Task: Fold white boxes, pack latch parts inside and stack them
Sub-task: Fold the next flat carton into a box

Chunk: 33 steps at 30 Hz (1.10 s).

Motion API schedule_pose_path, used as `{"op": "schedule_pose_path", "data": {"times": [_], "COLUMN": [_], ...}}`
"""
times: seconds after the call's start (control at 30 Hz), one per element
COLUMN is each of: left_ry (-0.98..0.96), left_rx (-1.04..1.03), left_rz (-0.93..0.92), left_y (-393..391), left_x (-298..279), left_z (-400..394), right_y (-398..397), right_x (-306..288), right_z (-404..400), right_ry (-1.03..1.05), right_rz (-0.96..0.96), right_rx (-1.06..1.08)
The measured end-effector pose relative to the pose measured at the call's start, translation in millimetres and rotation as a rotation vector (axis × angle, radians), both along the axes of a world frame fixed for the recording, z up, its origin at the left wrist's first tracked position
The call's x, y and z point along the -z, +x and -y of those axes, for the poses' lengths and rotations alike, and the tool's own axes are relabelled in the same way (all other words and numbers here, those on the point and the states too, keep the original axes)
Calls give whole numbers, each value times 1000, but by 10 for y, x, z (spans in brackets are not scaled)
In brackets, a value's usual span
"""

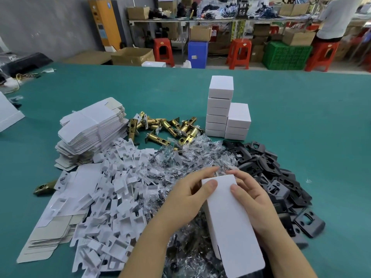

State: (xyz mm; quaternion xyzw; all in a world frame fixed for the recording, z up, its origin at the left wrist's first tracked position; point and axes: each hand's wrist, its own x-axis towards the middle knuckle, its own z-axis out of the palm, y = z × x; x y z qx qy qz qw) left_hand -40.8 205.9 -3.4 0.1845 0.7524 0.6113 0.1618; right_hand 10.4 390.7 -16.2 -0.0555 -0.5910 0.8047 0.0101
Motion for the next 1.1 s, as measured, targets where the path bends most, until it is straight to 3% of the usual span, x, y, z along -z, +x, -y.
{"op": "schedule_pose_path", "data": {"times": [0.63, 0.9, 1.1], "left_ry": [3, -264, -130], "left_rx": [20, 71, 0], "left_rz": [-39, -399, -272], "left_y": [2, 35, -17], "left_x": [31, 22, 25], "left_z": [-24, -21, 6], "right_y": [0, -66, -47], "right_x": [65, 90, 65], "right_z": [-26, -156, -108], "right_ry": [99, 162, -174], "right_rz": [-26, 103, 15], "right_rx": [77, 64, 18]}}
